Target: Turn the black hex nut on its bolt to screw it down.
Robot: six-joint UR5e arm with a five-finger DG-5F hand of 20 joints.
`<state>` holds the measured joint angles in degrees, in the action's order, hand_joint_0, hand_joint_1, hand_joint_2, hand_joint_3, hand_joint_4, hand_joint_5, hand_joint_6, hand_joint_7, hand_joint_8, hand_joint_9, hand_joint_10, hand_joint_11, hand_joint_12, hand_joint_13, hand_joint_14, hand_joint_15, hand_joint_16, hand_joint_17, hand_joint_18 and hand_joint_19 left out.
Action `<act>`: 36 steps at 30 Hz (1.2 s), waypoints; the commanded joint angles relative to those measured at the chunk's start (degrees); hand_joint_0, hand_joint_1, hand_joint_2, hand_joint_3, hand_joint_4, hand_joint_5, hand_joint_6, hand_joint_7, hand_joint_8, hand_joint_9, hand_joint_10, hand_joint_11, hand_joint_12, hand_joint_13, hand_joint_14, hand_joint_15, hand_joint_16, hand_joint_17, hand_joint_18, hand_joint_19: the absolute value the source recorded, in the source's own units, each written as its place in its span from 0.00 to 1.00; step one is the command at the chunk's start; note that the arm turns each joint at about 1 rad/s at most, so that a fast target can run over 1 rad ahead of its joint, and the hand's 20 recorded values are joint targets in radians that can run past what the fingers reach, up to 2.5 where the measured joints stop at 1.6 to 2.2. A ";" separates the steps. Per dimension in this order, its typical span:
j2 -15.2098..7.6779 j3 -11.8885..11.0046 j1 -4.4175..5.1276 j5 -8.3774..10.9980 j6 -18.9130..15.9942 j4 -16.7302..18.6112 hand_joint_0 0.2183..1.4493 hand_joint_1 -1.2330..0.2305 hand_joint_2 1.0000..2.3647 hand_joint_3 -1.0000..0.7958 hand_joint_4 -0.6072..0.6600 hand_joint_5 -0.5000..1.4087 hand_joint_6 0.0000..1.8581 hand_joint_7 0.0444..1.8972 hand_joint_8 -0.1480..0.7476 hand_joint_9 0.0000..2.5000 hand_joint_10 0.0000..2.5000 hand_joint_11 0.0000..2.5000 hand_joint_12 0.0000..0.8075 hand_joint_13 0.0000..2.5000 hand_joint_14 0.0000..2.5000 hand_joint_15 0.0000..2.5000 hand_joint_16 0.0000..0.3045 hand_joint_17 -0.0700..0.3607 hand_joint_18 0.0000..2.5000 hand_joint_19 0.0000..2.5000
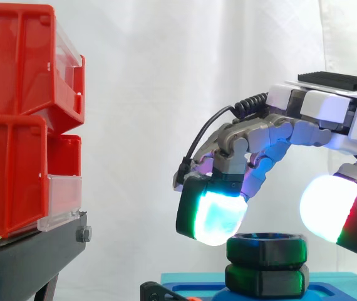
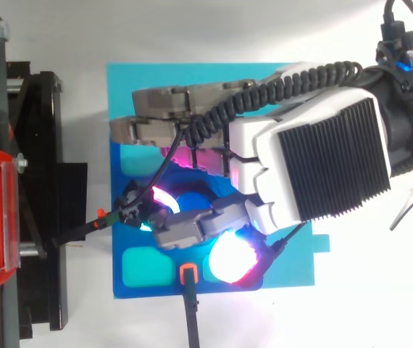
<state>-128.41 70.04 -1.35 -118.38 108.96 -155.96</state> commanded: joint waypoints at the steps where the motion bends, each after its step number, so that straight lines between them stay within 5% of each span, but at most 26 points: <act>1: 0.00 0.01 -0.58 -0.63 -0.06 0.66 0.24 0.70 0.00 0.28 0.45 0.28 0.27 0.56 0.51 0.47 0.00 0.14 0.38 0.28 0.00 0.07 0.15 0.39 0.25 0.19; 9: 0.00 -0.08 -1.72 -2.82 -0.15 1.45 0.24 0.70 0.00 0.28 0.46 0.28 0.27 0.55 0.50 0.46 0.00 0.13 0.38 0.28 0.00 0.07 0.15 0.40 0.24 0.19; 18: 0.00 -3.77 -1.02 -3.26 -0.77 -0.22 0.24 0.70 0.00 0.28 0.48 0.28 0.27 0.55 0.50 0.46 0.01 0.12 0.39 0.28 0.00 0.07 0.15 0.40 0.24 0.19; 27: 0.00 -4.73 2.49 -0.63 -1.47 -1.63 0.24 0.71 0.00 0.28 0.49 0.28 0.27 0.55 0.50 0.46 0.00 0.13 0.39 0.28 0.00 0.07 0.15 0.40 0.24 0.19; 36: 0.00 -2.45 4.34 1.75 -1.91 -1.19 0.24 0.70 0.00 0.28 0.52 0.28 0.27 0.54 0.49 0.45 0.00 0.12 0.39 0.28 0.00 0.07 0.15 0.40 0.24 0.19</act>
<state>-128.41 66.55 2.42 -117.34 107.34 -157.59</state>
